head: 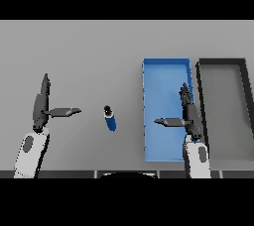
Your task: Pick up the blue pipe and place it into the blue bin.
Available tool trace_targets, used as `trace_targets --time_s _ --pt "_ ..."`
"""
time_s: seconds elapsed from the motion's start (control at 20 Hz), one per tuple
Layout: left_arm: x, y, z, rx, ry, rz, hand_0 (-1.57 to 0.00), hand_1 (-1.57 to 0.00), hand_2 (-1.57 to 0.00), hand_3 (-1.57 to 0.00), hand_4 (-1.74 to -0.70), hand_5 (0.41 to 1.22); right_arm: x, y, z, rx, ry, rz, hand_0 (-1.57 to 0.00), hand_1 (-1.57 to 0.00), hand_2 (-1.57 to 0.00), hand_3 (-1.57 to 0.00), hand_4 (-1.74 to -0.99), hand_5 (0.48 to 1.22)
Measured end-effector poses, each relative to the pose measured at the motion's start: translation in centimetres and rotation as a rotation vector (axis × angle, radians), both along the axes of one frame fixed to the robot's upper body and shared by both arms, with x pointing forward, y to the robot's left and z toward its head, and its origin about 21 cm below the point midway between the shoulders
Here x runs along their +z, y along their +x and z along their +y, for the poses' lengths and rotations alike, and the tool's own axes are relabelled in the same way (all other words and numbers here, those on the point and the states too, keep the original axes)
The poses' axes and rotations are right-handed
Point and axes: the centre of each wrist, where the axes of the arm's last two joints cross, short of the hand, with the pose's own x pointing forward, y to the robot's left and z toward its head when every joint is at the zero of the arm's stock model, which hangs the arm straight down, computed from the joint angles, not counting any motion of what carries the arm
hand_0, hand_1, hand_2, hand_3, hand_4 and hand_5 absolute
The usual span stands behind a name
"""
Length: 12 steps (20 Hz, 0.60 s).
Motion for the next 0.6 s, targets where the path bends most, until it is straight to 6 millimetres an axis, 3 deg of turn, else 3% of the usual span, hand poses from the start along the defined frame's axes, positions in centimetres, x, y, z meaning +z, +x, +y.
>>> trace_targets --time_s 0.3,0.4,0.6 --pt "0.0 -0.1 0.2 0.006 0.005 -0.008 0.00 0.00 0.00 0.00 -0.97 0.594 0.1 0.0 0.1 -0.005 -0.001 -0.008 0.00 0.00 0.00 0.00 -1.210 0.594" --pt "0.6 -0.4 2.2 -0.241 0.123 0.003 0.00 0.00 0.00 0.00 -0.97 0.596 1.0 -0.7 -1.2 0.099 -0.242 -0.106 0.00 0.00 0.00 0.00 -1.198 0.589" --pt "0.9 -0.3 3.4 -0.377 0.177 0.027 0.00 0.00 0.00 0.00 -0.97 0.598 1.4 -1.3 -0.9 0.157 -0.343 -0.110 0.00 0.00 0.00 0.00 -1.191 0.587"
